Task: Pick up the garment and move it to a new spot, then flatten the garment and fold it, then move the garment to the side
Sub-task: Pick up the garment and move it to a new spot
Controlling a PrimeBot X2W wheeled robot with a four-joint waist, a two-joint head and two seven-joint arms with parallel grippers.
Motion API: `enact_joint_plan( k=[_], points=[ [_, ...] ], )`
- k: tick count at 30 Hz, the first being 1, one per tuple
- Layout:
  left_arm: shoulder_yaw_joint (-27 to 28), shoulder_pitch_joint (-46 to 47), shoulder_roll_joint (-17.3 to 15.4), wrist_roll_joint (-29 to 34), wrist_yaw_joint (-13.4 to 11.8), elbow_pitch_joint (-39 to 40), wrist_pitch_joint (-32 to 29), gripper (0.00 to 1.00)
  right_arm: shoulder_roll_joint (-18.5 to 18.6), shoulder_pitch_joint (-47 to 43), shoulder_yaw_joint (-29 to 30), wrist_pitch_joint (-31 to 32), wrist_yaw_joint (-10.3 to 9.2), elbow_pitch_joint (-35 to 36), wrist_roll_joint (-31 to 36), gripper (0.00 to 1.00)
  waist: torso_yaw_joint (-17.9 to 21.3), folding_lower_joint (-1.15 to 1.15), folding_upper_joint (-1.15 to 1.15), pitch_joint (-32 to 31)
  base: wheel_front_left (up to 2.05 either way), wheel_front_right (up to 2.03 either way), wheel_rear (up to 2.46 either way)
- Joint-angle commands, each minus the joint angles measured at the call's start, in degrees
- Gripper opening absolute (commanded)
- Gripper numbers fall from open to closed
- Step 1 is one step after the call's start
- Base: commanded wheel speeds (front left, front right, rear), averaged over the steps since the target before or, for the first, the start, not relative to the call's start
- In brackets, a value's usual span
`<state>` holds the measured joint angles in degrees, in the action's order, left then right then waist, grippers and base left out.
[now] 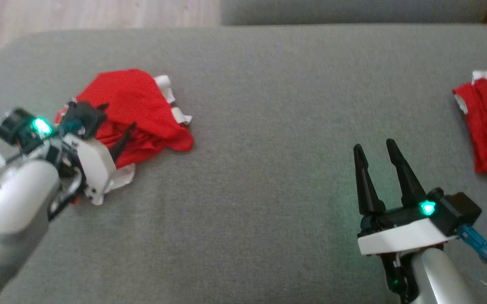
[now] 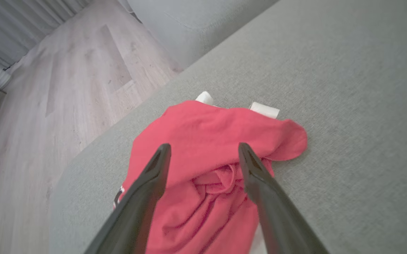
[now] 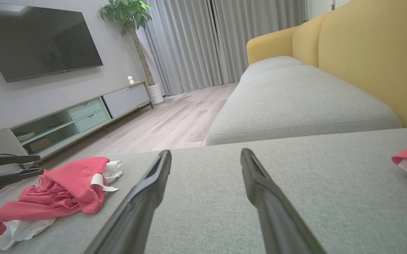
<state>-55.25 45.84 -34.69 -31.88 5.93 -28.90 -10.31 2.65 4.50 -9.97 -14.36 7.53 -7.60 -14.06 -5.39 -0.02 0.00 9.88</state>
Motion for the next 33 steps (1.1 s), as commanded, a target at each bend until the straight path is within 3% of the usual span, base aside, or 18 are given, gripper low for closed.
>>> enact_joint_plan(
  k=[1, 7, 11, 17, 18, 20, 28, 33],
  points=[
    [1.9, 3.38, -2.7, 0.68, 0.24, 0.27, -0.46, 1.0, 0.22, 1.87, -1.49, -0.4, -0.04, 1.82, 0.05, 1.0, 2.6, 0.02, 0.0, 3.25, 0.0, 0.0, 0.0],
    [-6.46, 10.02, -3.86, 2.28, 1.5, -5.15, -5.3, 1.0, 0.22, 4.03, -1.98, -0.54, -0.04, 1.45, -0.34, 1.0, 5.12, 0.02, 0.0, 6.05, 0.0, 0.0, 0.0],
    [-12.7, 12.62, -5.64, -1.1, 1.54, -5.23, -7.0, 1.0, 0.22, 4.67, -1.98, -0.59, -0.04, 1.27, -0.57, 1.0, 6.17, 0.02, 0.0, 6.87, 0.0, 0.0, 0.0],
    [-15.98, 14.6, -6.61, -6.26, 1.55, -6.8, -8.42, 1.0, 0.22, 5.13, -1.81, -0.62, -0.04, 1.67, -0.78, 1.0, 7.01, 0.02, 0.0, 7.54, 0.0, 0.0, 0.0],
    [-16.15, 14.86, -6.56, -6.87, 1.55, -7.26, -8.23, 0.96, 0.22, 5.19, -1.77, -0.62, -0.04, 1.73, -0.79, 1.0, 7.1, 0.02, 0.0, 7.57, 0.0, 0.0, 0.0],
    [-15.99, 15.61, -6.05, -7.92, 1.55, -8.33, -6.58, 0.0, 0.22, 5.27, -1.68, -0.62, -0.04, 1.77, -0.8, 1.0, 7.24, 0.02, 0.0, 7.51, 0.0, 0.0, 0.0],
    [-9.54, 16.09, 0.82, -13.61, 1.11, -9.29, 8.27, 0.0, 0.22, 4.76, -1.38, -0.63, -0.04, 0.9, -0.87, 1.0, 6.98, 0.02, 0.0, 4.01, 0.0, 0.0, 0.0],
    [-4.48, 15.07, 5.89, -18.94, -0.52, -6.22, 14.66, 0.0, 0.22, 3.8, -1.33, -0.63, -0.04, 0.29, -1.23, 1.0, 6.78, 0.02, 0.0, 0.43, 0.0, 0.0, 0.0]
  ],
)
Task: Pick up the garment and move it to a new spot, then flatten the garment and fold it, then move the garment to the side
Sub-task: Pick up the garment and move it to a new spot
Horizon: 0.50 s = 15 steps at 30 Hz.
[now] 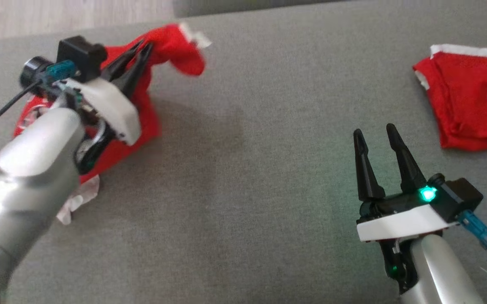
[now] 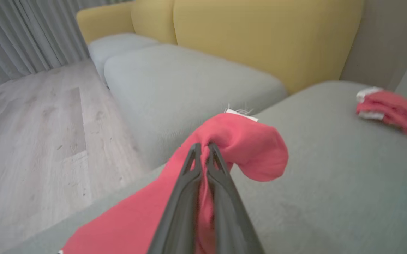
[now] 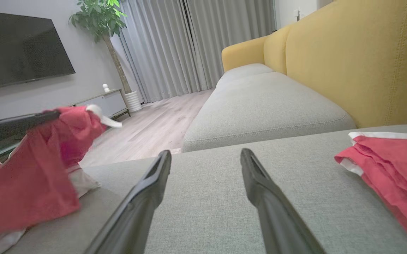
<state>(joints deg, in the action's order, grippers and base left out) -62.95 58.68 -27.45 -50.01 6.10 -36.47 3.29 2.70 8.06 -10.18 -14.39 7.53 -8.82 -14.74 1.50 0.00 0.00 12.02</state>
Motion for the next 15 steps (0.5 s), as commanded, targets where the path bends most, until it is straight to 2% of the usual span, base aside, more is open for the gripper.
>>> enact_joint_plan(
  k=[1, 2, 8, 15],
  points=[
    [3.97, 1.99, -0.45, -1.74, -1.11, 2.16, 1.67, 0.0, 0.18, 0.05, -1.12, -0.61, -0.04, 1.42, -0.7, 1.0, -0.05, 0.0, 0.0, -2.37, 0.0, 0.0, 0.0],
    [3.97, 1.99, -0.45, -1.74, -1.11, 2.16, 1.67, 0.0, 0.18, 0.05, -1.12, -0.61, -0.04, 1.42, -0.7, 1.0, -0.05, 0.0, 0.0, -2.37, 0.0, 0.0, 0.0],
    [6.08, 0.99, 4.4, -4.98, -4.11, 7.49, 2.84, 0.0, 0.18, -0.33, -1.37, -0.61, -0.04, 0.98, -1.46, 1.0, 1.41, 0.0, 0.0, -4.79, 0.0, 0.0, 0.0],
    [5.06, 0.34, 9.51, -4.87, -7.39, 10.33, 2.85, 0.0, 0.18, 0.66, -2.94, -0.61, -0.04, 1.08, -2.68, 1.0, 6.29, 0.0, 0.0, -4.66, 0.0, 0.0, 0.0]
  ],
)
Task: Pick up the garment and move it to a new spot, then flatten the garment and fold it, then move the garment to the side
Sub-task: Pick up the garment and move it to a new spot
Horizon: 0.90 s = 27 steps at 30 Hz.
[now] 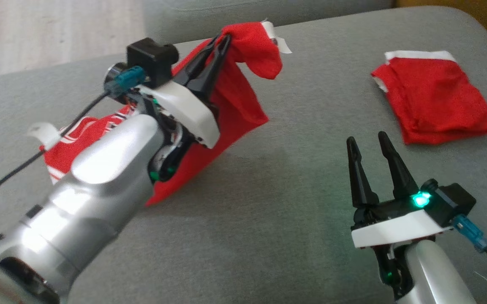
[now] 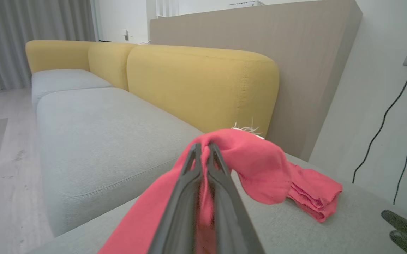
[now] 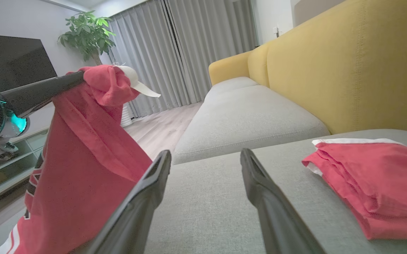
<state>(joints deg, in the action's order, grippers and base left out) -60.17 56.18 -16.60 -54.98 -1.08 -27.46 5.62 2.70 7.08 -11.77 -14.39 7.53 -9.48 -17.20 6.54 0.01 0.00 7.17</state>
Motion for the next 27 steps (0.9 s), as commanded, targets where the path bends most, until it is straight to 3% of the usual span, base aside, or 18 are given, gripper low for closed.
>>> enact_joint_plan(
  k=[1, 6, 7, 8, 9, 15, 27],
  points=[
    [2.18, 2.94, -0.56, 0.11, -0.43, 1.28, 0.63, 0.0, 0.18, 1.86, -1.54, -0.61, -0.04, 1.78, -0.39, 1.0, 2.04, -0.01, 0.0, 0.38, 0.0, 0.0, 0.0],
    [1.79, 3.28, 3.23, 0.16, -0.84, 0.06, 1.99, 0.0, 0.18, 2.64, -1.93, -0.61, -0.04, 1.85, -1.18, 1.0, 5.21, -0.01, 0.0, 1.14, 0.0, 0.0, 0.0],
    [1.67, 3.25, 3.87, 0.19, -0.72, -0.33, 2.38, 0.12, 0.18, 2.69, -1.92, -0.61, -0.04, 1.81, -1.3, 1.0, 5.57, -0.01, 0.0, 1.19, 0.0, 0.0, 0.0],
    [1.67, 3.21, 4.43, 0.21, -0.62, -0.74, 2.96, 0.52, 0.18, 2.69, -1.9, -0.61, -0.04, 1.8, -1.38, 1.0, 5.79, -0.01, 0.0, 1.22, 0.0, 0.0, 0.0],
    [1.8, 3.16, 4.87, 0.19, -0.59, -1.22, 3.61, 1.0, 0.18, 2.69, -1.88, -0.61, -0.04, 1.8, -1.42, 1.0, 5.91, -0.01, 0.0, 1.25, 0.0, 0.0, 0.0],
    [2.76, 3.08, 3.65, 2.02, -1.31, -4.68, 7.11, 1.0, 0.18, 2.19, -1.15, -0.61, -0.04, 1.68, -1.09, 1.0, 4.58, -0.01, 0.0, 0.39, 0.0, 0.0, 0.0],
    [5.31, -4.61, -5.36, 6.48, -2.37, -4.6, 9.31, 1.0, 0.18, -0.57, 2.18, -0.61, -0.04, 0.8, 1.93, 1.0, -4.73, -0.01, 0.0, -5.13, 0.0, 0.0, 0.0]
  ],
)
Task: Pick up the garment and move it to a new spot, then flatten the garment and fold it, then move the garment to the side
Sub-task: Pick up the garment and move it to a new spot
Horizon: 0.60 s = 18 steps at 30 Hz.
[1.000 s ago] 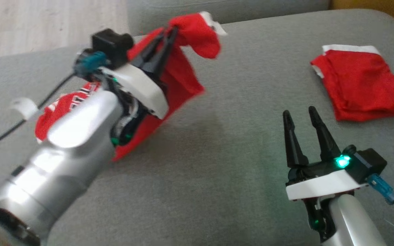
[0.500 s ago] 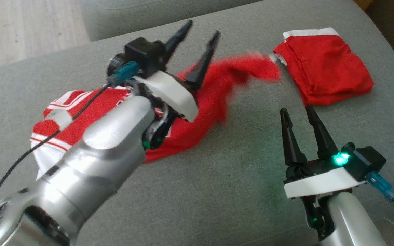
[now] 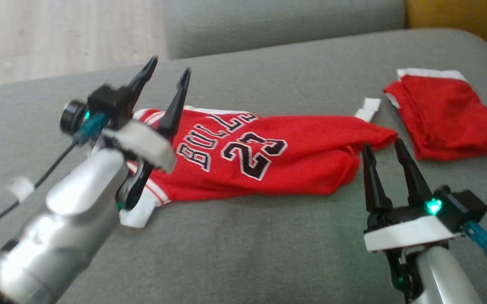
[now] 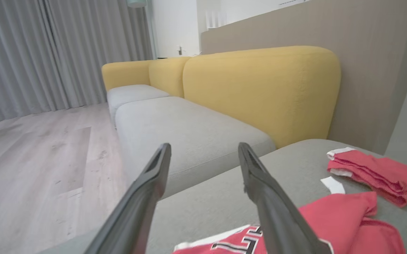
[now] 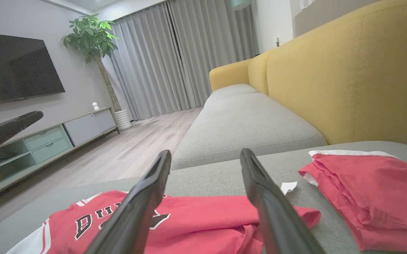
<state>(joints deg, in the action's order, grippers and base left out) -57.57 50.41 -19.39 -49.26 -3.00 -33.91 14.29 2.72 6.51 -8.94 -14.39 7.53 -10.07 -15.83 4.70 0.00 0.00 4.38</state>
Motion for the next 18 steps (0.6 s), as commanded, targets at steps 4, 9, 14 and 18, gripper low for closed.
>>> enact_joint_plan(
  k=[4, 9, 14, 18],
  points=[
    [4.43, -4.66, -5.81, 2.66, -1.95, 5.69, 0.68, 1.0, 0.16, -1.5, 0.54, -0.61, -0.04, 1.09, 1.56, 1.0, -5.57, 0.0, 0.0, -4.33, 0.0, 0.0, 0.0],
    [7.38, -13.59, -9.14, 3.51, -5.19, 11.05, 0.7, 1.0, 0.16, -3.3, 0.92, -0.59, -0.04, 0.62, 2.43, 1.0, -7.97, 0.0, 0.0, -5.52, 0.0, 0.0, 0.0],
    [10.59, -22.61, -10.14, 4.51, -8.7, 16.39, 0.7, 1.0, 0.16, -4.95, 0.7, -0.18, -0.04, -0.08, 2.19, 1.0, -9.43, 0.0, 0.0, -6.01, 0.0, 0.0, 0.0],
    [13.83, -27.77, -9.06, 5.35, -10.39, 19.88, 0.7, 1.0, 0.16, -5.48, 0.81, -0.12, -0.04, -0.26, 2.15, 1.0, -10.25, 0.0, 0.0, -5.85, 0.0, 0.0, 0.0]
  ],
)
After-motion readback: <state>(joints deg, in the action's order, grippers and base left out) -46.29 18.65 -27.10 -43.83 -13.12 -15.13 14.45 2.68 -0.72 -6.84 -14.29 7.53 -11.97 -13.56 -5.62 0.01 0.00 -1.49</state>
